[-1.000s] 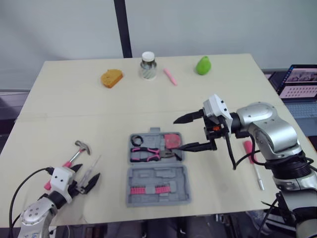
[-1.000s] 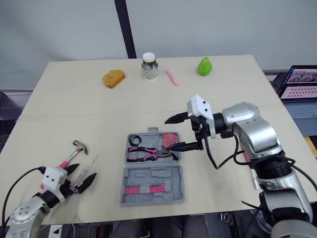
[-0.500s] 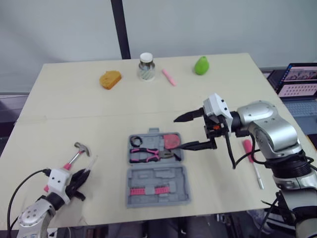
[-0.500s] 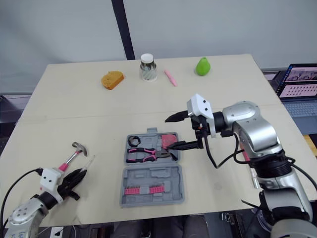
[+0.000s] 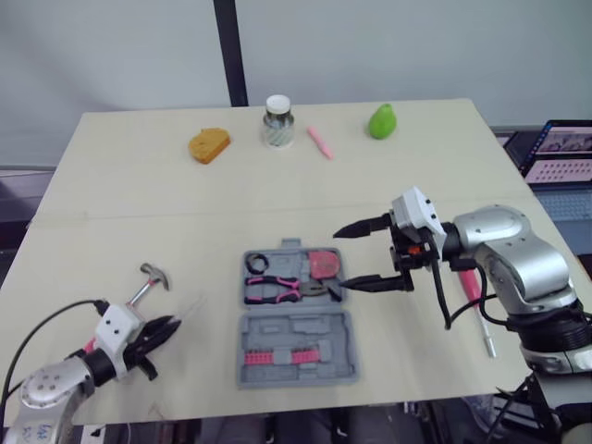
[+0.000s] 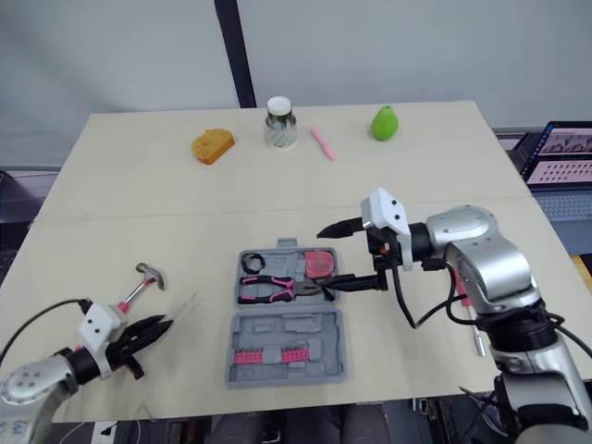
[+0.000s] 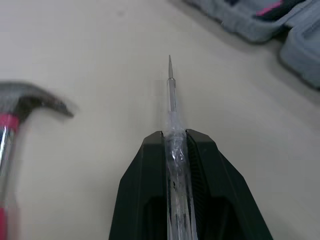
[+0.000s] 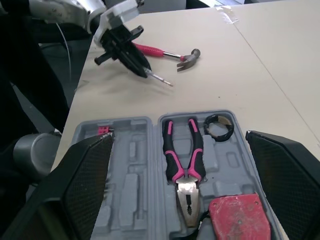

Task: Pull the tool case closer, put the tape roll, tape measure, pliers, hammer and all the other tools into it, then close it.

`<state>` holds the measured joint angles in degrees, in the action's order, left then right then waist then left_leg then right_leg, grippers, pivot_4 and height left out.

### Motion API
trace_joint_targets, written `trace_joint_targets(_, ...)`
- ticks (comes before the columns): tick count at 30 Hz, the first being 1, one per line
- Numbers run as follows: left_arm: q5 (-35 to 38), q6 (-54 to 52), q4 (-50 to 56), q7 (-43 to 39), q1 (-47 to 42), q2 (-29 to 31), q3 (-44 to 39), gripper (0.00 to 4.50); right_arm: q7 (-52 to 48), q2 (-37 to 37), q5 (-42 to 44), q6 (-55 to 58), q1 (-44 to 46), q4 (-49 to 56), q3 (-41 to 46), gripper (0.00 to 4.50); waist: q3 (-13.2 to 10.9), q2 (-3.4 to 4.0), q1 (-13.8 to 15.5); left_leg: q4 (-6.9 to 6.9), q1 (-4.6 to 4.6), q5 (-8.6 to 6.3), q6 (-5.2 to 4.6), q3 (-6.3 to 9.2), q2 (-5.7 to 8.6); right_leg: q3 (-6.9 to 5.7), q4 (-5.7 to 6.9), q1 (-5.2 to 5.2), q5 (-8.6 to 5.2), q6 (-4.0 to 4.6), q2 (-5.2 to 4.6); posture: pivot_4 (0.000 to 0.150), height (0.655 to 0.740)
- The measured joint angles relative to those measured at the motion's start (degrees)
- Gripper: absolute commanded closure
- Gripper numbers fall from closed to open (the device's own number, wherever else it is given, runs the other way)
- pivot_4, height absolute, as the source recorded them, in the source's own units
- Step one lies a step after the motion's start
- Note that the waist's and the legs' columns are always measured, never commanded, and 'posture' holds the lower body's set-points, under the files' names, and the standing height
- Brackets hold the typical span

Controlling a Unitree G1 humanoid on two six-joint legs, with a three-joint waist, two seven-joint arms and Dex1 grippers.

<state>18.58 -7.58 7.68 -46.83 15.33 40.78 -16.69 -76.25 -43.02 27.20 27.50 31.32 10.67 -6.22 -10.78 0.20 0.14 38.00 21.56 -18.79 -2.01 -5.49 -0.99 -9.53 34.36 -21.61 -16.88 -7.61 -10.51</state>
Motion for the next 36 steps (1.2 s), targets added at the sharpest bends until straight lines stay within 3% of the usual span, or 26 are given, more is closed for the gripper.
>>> trace_joint_targets(4, 2.95, -9.29, 11.77, -4.11, -5.43, 8.57, 2.03, 4.42, 0.12, -3.43, -0.96, -0.28, -5.67, 1.35, 0.39, 0.00, -0.05, 0.08, -0.08, 0.00, 0.01, -0.02, -0.05, -0.11, 0.07, 0.06, -0.20, 0.06, 0.05, -0.09, -0.01, 0.150, 0.7400)
trace_joint_targets(7, 4.20, -13.76, 15.89, -6.04, -7.52, 10.19, 5.24, 4.42, 0.68, -4.63, -1.37, -0.48, -7.38, 2.96, 0.71, 0.00, -0.09, 0.16, -1.12, -0.04, -0.06, -0.04, -0.07, -0.35, -0.04, 0.13, -0.28, 0.04, 0.08, -0.14, 0.15, 0.150, 0.7400)
trace_joint_targets(16, 4.28, -27.96, 22.95, -9.58, -22.15, 15.41, 20.83, 4.42, 2.54, -7.84, -2.52, -1.11, -12.46, 6.96, 2.60, 0.00, -0.13, 0.14, -0.08, 0.06, -0.04, -0.01, -0.02, -0.38, -0.07, 0.25, -0.28, 0.03, 0.07, -0.14, 0.26, 0.150, 0.7400)
trace_joint_targets(24, -1.96, -35.55, 23.34, -6.67, -33.75, 12.86, 32.03, 4.42, 4.26, -8.33, -2.00, 0.11, -15.37, 10.04, 4.09, 0.00, -0.20, 0.03, 0.64, 0.11, -0.01, 0.00, -0.03, -0.37, 0.09, 0.26, -0.28, 0.03, 0.07, -0.14, 0.31, 0.150, 0.7400)
trace_joint_targets(36, -3.89, -45.84, 22.94, -4.84, -41.60, 6.62, 39.71, 4.42, 4.67, -9.32, -1.93, 0.48, -16.09, 10.46, 4.43, 0.00, -0.31, -0.15, 1.43, 0.28, 0.01, 0.01, -0.04, -0.34, 0.08, 0.29, -0.25, 0.09, 0.07, -0.14, 0.41, 0.150, 0.7400)
